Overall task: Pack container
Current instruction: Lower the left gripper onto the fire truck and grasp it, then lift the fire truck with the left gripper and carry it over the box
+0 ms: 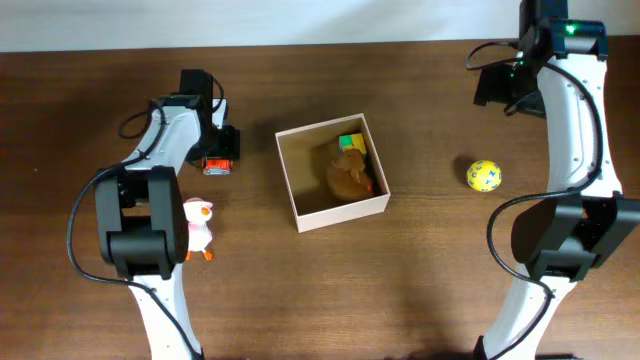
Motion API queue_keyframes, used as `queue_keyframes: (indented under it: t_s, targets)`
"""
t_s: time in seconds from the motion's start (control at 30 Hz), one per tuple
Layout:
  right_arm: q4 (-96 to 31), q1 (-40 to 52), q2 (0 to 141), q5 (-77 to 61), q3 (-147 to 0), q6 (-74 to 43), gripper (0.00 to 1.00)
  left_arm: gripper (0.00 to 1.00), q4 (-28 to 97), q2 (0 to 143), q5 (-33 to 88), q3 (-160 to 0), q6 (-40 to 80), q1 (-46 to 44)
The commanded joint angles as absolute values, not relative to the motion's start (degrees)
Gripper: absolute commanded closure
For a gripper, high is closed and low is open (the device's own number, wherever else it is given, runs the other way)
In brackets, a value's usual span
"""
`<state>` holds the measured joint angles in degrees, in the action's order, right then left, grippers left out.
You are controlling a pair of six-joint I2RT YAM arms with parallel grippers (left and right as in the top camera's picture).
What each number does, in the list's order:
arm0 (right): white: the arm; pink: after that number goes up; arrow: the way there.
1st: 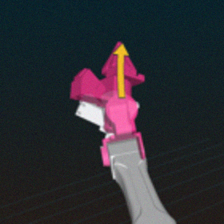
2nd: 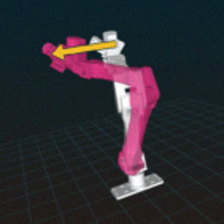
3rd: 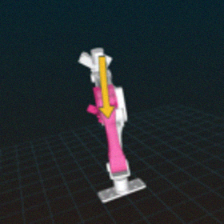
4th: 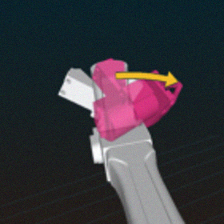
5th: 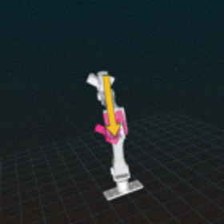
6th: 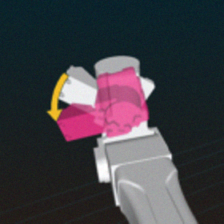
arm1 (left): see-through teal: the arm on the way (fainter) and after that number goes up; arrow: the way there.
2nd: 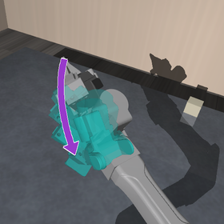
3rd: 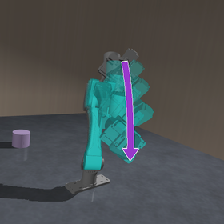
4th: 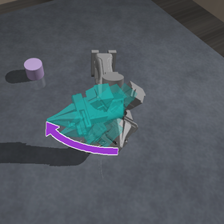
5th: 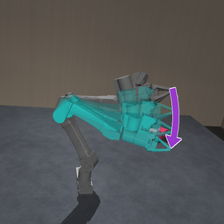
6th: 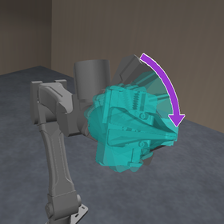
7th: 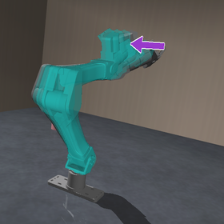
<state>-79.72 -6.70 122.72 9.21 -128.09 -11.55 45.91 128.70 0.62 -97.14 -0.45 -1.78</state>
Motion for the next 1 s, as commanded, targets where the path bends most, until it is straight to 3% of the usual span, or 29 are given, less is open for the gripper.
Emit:
queue_keyframes:
  t_s: [0.0, 0.27, 0.5, 0.97]
  targets:
    - [-79.7, -6.5, 121.9, 10.1, -128.8, -11.4, 0.01, 0.33, 46.2, 130.0, 1.3, -98.4, -0.7, -1.8]
    - [-79.7, -6.5, 121.9, 10.1, -128.8, -11.4, 0.01, 0.43, 48.6, 130.0, 1.3, -102.4, -0.7, -1.8]
    - [-79.7, -6.5, 121.9, 10.1, -128.8, -11.4, 0.01, 0.44, 52.1, 130.0, 1.3, -110.2, -0.7, -1.8]
    - [-79.7, -6.5, 121.9, 10.1, -128.8, -11.4, 0.01, 0.48, 73.1, 130.0, 5.3, -136.3, 6.9, -5.1]
